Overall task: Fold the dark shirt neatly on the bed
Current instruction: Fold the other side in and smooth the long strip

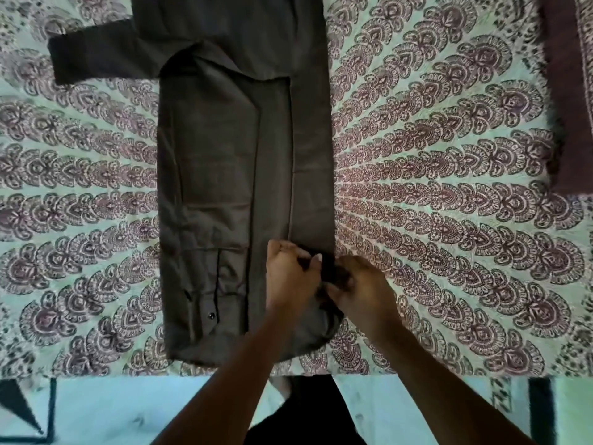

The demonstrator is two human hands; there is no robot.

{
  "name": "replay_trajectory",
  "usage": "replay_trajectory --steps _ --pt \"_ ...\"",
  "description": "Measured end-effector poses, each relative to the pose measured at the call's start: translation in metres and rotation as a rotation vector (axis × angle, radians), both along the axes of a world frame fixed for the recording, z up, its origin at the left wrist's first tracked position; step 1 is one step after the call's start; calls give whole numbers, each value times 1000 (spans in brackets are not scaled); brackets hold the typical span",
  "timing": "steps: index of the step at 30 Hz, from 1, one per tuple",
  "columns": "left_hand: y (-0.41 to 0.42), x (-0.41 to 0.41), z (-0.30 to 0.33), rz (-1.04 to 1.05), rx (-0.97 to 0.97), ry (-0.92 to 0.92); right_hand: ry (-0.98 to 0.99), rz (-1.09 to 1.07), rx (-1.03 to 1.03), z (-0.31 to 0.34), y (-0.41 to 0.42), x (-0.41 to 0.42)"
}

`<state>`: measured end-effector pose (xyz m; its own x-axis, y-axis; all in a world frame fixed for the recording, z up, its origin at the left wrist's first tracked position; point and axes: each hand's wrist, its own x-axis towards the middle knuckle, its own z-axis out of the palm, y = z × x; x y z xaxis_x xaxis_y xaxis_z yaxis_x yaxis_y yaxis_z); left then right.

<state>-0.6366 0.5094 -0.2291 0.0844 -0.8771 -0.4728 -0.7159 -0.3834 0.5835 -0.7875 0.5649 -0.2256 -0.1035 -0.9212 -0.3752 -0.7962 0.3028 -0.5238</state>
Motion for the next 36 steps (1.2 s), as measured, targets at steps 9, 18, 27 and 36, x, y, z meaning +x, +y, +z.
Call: replay_trajectory --steps 9,18,27,36 --pt "38 28 1 -27 11 103 101 100 -46 -7 64 30" --pt "68 59 -1 -59 65 156 186 112 -176 -8 111 53" --pt "76 58 -1 -165 3 135 209 300 -10 -5 118 62" --pt "103 54 -9 -86 -30 230 149 351 -396 -13 55 17"
